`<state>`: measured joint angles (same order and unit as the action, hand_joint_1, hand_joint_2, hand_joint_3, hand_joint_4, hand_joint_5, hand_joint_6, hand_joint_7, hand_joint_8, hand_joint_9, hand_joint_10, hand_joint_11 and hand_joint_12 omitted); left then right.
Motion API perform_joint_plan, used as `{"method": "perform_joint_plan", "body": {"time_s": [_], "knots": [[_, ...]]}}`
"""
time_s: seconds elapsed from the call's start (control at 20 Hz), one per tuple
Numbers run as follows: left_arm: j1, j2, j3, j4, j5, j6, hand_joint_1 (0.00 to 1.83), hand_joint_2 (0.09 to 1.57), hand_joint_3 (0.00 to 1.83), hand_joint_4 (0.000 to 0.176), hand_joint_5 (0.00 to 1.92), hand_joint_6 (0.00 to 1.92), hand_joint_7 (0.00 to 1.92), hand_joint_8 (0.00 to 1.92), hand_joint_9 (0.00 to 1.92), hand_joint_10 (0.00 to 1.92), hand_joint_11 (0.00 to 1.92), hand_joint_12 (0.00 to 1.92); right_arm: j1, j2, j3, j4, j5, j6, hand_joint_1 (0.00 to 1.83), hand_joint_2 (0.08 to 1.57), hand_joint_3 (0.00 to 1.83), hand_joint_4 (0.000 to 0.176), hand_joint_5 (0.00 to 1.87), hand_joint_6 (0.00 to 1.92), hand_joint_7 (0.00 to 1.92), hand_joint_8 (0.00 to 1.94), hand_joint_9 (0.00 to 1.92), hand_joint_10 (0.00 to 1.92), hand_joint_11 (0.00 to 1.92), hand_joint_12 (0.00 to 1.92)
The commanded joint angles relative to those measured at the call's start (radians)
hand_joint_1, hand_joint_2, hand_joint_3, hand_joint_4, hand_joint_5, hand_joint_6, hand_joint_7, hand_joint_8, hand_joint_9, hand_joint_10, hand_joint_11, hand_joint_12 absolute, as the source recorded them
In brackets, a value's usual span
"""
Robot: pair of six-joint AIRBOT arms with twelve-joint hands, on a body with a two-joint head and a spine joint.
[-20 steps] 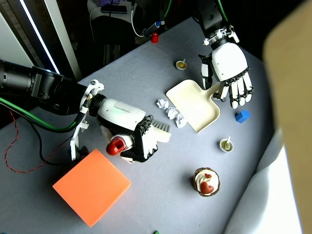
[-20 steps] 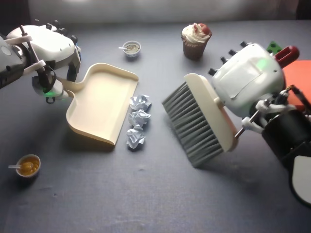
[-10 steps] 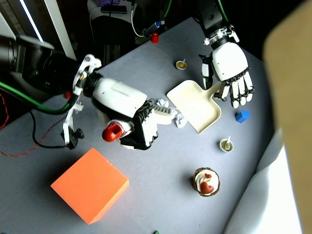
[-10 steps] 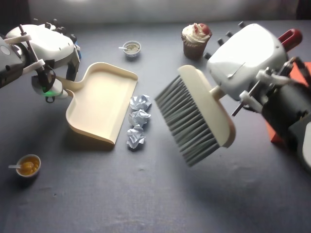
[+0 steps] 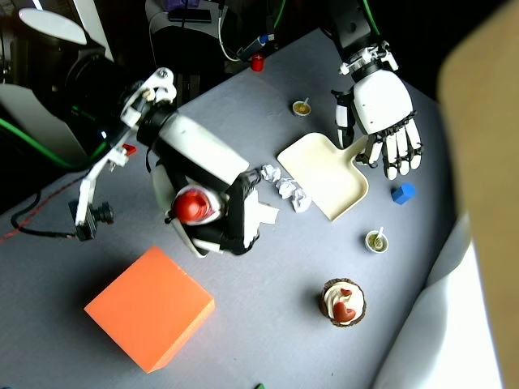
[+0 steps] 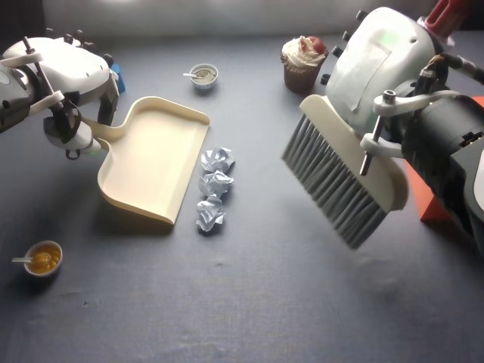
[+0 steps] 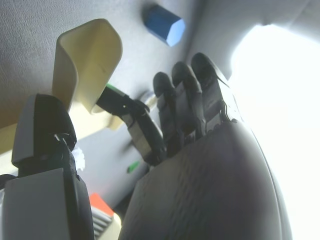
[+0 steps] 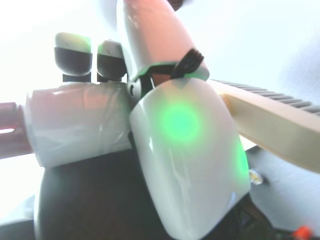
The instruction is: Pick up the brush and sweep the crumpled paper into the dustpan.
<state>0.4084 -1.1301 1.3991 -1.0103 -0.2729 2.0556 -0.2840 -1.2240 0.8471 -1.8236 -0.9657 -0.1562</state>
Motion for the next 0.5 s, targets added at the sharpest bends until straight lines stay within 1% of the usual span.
{"method": "perform_joint_plan", "body": {"time_s": [0.0,0.15,0.25,0.3,0.4,0.45], "knots": [[-0.004,0.011,0.001,0.018,-0.073,0.003,1.09,1.12,0.0,0.0,0.98,0.99,0.4,0.0,0.26,0.0,0.04,0.46,0.021,0.007,-0.003,-0.092,-0.085,-0.039,1.62,1.17,0.0,0.176,0.96,1.92,0.98,1.94,1.01,1.92,1.01,1.92],[-0.003,0.011,0.001,0.018,-0.073,0.003,1.09,1.12,0.0,0.0,0.98,0.99,0.4,0.0,0.27,0.0,0.05,0.46,0.035,-0.02,0.011,-0.07,-0.12,-0.125,1.63,1.17,0.0,0.176,0.93,1.92,0.96,1.94,0.97,1.92,0.99,1.92],[-0.002,0.011,0.001,0.018,-0.075,0.003,1.11,1.11,0.0,0.0,1.0,0.95,0.39,0.0,0.26,0.0,0.04,0.47,0.04,-0.059,0.037,-0.032,-0.16,-0.186,1.64,1.18,0.0,0.176,0.93,1.92,0.93,1.94,0.92,1.92,0.95,1.92],[-0.001,0.011,0.001,0.018,-0.077,0.003,1.09,1.12,0.0,0.0,0.98,0.98,0.4,0.0,0.27,0.0,0.04,0.47,0.043,-0.083,0.059,-0.01,-0.189,-0.2,1.64,1.18,0.0,0.176,0.93,1.92,0.92,1.94,0.91,1.92,0.94,1.92],[-0.001,0.012,0.0,0.018,-0.08,0.003,1.11,1.11,0.0,0.0,1.0,0.95,0.41,0.0,0.29,0.0,0.05,0.47,0.055,-0.138,0.114,0.043,-0.236,-0.214,1.59,1.17,0.0,0.176,0.93,1.92,0.93,1.94,0.92,1.92,0.91,1.92],[-0.001,0.012,0.0,0.018,-0.08,0.003,1.08,1.13,0.0,0.0,0.96,1.01,0.39,0.0,0.27,0.0,0.03,0.48,0.058,-0.159,0.133,0.045,-0.242,-0.215,1.63,1.17,0.0,0.176,0.94,1.92,0.94,1.94,0.92,1.92,0.91,1.92]]}}
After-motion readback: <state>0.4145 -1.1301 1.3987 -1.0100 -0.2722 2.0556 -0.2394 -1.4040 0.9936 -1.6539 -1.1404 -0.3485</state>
